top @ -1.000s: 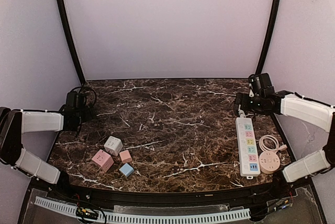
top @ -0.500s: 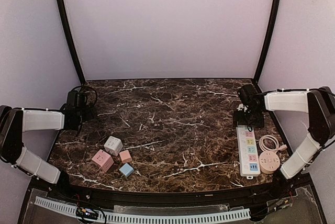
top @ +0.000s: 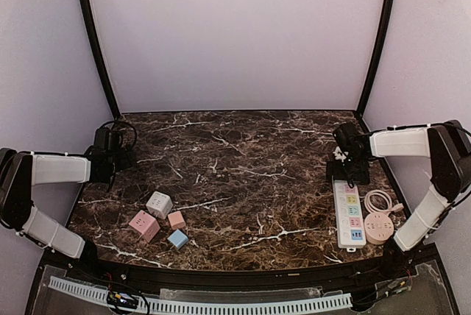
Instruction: Insert the plug
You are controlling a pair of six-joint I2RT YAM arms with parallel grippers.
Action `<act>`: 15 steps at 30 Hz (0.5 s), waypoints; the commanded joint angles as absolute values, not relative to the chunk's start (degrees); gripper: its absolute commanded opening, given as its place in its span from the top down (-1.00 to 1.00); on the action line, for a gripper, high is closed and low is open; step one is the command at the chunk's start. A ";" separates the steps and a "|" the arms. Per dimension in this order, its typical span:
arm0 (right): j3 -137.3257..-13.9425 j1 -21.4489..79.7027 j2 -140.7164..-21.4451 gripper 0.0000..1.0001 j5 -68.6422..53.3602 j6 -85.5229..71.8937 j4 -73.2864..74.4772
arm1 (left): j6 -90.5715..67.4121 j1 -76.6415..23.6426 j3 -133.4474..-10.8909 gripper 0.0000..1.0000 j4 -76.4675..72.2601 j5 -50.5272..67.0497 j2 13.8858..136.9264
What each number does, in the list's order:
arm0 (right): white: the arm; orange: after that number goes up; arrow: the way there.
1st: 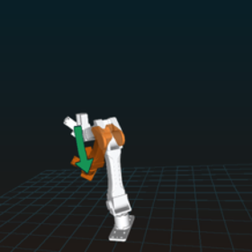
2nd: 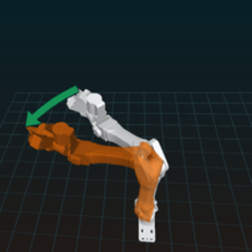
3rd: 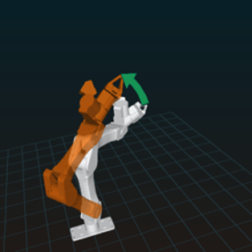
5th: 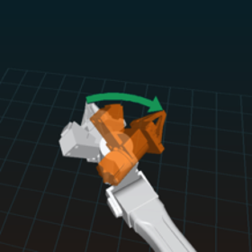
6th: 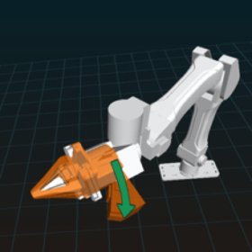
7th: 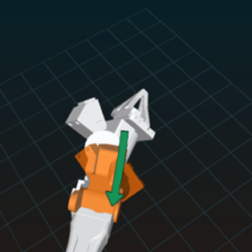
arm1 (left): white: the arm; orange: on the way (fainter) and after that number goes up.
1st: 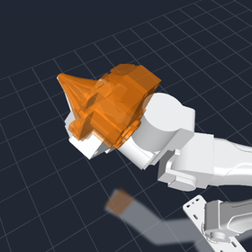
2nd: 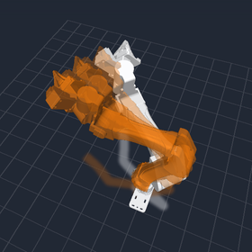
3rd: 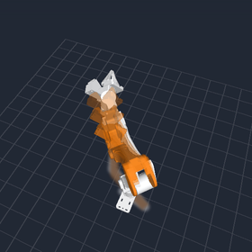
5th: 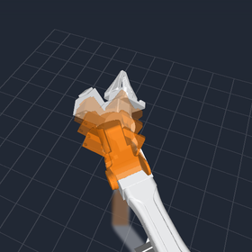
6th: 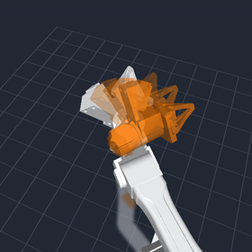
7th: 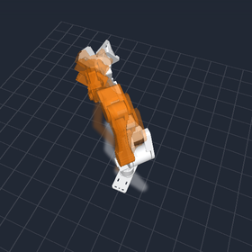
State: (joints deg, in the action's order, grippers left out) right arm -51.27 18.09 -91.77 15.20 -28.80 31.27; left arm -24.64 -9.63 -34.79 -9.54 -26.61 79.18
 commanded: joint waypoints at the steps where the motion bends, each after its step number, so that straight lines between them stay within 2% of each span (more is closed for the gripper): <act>1: -50.67 18.12 -91.85 -0.95 15.29 -28.88 30.44 | -24.52 -9.91 -35.90 -0.99 -8.00 -27.41 79.49; 6: -50.22 18.32 -90.96 -0.62 13.04 -28.09 28.92 | -24.52 -9.89 -35.95 -0.99 -8.00 -27.42 79.54; 9: -50.54 19.34 -90.38 -0.49 11.67 -28.23 28.26 | -24.52 -9.85 -35.97 -0.99 -7.99 -27.31 79.55; 15: -54.83 24.71 -92.85 -0.45 11.22 -30.27 27.04 | -24.09 -9.95 -36.26 -0.99 -7.87 -26.36 79.82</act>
